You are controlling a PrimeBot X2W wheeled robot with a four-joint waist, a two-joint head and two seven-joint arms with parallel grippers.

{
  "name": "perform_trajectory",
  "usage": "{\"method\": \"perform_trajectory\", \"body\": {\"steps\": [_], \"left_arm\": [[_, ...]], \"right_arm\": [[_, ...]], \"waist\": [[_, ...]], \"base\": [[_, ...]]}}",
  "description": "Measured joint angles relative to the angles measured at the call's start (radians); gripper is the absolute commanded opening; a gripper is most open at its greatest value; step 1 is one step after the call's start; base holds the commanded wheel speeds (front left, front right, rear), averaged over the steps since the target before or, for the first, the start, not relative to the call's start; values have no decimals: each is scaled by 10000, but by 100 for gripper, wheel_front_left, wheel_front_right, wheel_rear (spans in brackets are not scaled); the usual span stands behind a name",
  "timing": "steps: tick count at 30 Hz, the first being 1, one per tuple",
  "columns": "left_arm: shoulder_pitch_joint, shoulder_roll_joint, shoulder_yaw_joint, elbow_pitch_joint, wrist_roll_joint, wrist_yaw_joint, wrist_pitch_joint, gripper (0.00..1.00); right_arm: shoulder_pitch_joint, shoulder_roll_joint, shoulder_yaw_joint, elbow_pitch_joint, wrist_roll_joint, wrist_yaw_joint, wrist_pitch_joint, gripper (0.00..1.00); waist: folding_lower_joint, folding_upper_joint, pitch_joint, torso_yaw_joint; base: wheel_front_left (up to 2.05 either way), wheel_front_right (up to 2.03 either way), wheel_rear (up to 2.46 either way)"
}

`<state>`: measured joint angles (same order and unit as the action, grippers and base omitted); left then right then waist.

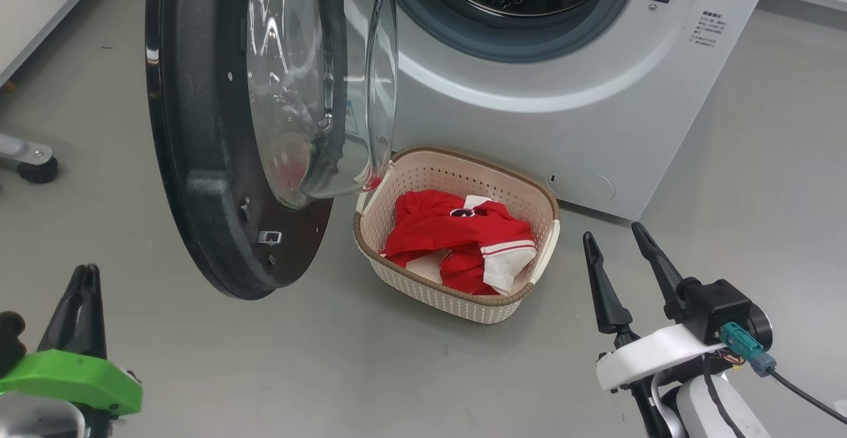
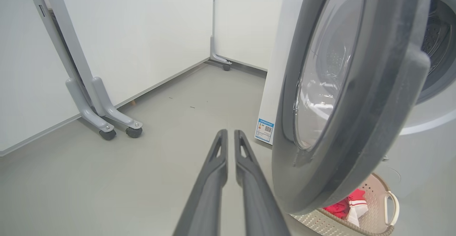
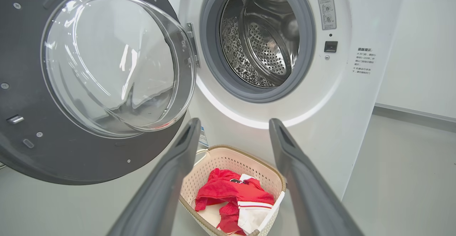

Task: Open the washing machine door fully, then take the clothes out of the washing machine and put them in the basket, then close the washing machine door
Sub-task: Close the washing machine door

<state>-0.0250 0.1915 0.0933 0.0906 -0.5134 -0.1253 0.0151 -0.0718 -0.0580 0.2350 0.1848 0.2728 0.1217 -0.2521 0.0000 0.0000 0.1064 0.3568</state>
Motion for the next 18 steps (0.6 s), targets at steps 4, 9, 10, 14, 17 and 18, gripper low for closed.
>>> {"method": "perform_trajectory", "body": {"steps": [4,9,10,14,17,18], "left_arm": [[150,15,-21,217,67,0,-520,100],[229,165,-274,347,443,0,-1175,100],[237,196,-328,372,481,0,-1313,100],[241,288,-376,556,621,-2,-1730,100],[244,328,-410,685,667,-2,-1985,100],[244,336,-431,727,667,-2,-2063,100]], "right_arm": [[10,4,0,0,0,0,0,100],[49,10,36,0,0,0,0,100],[51,10,42,0,0,0,0,100],[53,12,59,0,0,2,0,100],[54,13,73,2,0,2,0,100],[56,13,79,2,0,2,0,100]], "waist": [[0,0,-13,-16],[0,0,-32,-34],[0,0,-36,-38],[0,0,-65,-55],[0,0,-91,-68],[0,0,-100,-71]], "base": [[0,0,0],[0,0,0],[0,0,0],[0,0,0],[0,0,0],[0,0,0]]}}
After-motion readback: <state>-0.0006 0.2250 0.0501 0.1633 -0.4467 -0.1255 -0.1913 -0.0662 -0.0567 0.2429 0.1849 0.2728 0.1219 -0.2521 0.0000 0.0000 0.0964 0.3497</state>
